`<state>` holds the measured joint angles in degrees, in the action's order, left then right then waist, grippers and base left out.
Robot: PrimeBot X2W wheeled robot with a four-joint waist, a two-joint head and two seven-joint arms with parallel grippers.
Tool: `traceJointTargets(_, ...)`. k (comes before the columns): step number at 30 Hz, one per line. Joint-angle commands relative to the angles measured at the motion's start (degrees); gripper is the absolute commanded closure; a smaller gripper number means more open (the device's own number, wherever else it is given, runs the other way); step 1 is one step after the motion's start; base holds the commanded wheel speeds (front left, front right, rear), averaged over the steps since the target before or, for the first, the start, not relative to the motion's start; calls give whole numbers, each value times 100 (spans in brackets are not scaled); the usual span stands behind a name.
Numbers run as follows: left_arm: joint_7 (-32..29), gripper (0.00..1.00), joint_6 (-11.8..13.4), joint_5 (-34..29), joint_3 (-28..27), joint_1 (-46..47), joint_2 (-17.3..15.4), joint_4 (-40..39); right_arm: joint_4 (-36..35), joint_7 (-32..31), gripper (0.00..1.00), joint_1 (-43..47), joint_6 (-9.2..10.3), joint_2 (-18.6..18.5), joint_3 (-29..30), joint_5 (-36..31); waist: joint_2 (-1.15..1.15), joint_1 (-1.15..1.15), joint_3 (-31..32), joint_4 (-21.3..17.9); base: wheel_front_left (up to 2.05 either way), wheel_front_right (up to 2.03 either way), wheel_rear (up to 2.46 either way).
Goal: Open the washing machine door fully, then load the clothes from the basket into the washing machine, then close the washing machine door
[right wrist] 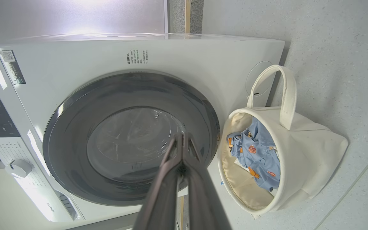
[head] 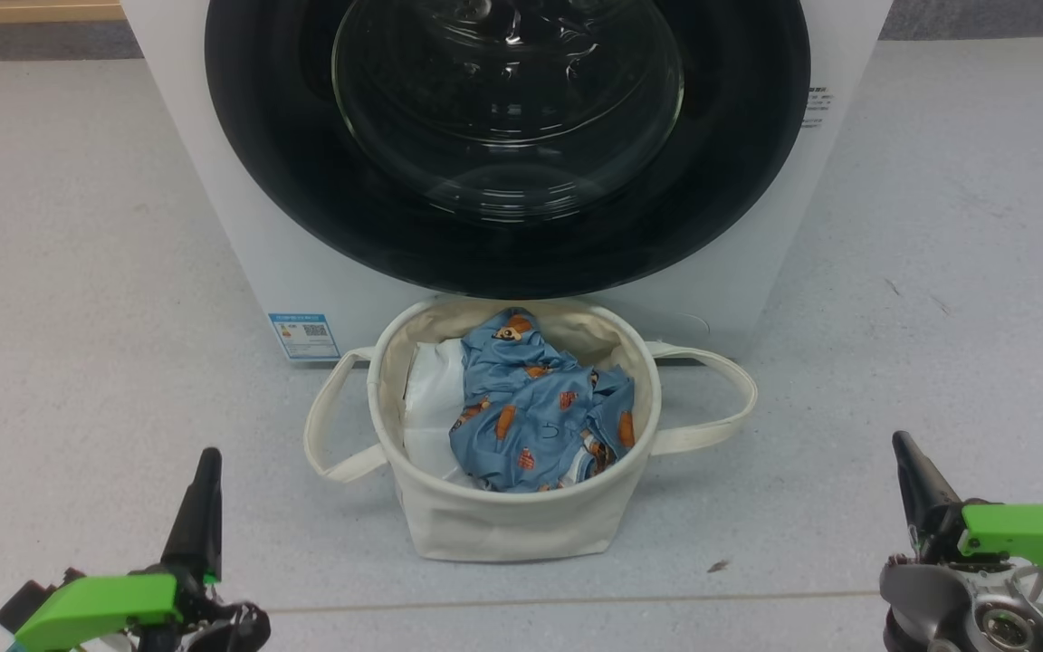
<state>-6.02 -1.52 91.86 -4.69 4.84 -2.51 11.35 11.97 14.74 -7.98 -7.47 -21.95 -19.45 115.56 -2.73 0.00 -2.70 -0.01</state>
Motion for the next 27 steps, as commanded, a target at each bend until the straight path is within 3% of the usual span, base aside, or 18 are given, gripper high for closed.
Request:
traceJointTargets(1,-40,100,9,12,-207,253,-37,-227,-201,26,100,-200,-2,-150,-62,2,0,0,0,0,0,0,0)
traceJointTargets(20,-40,100,9,12,-207,253,-37,-227,-201,26,100,-200,-2,-150,-62,2,0,0,0,0,0,0,0)
traceJointTargets(21,0,0,0,0,0,0,0,0,0,0,0,0,0,0,0,0,0,0,0,0,0,0,0)
traceJointTargets(27,21,0,19,7,-1,-48,11,248,232,-4,0,41,0,134,-61,6,2,0,-4,5,0,0,0)
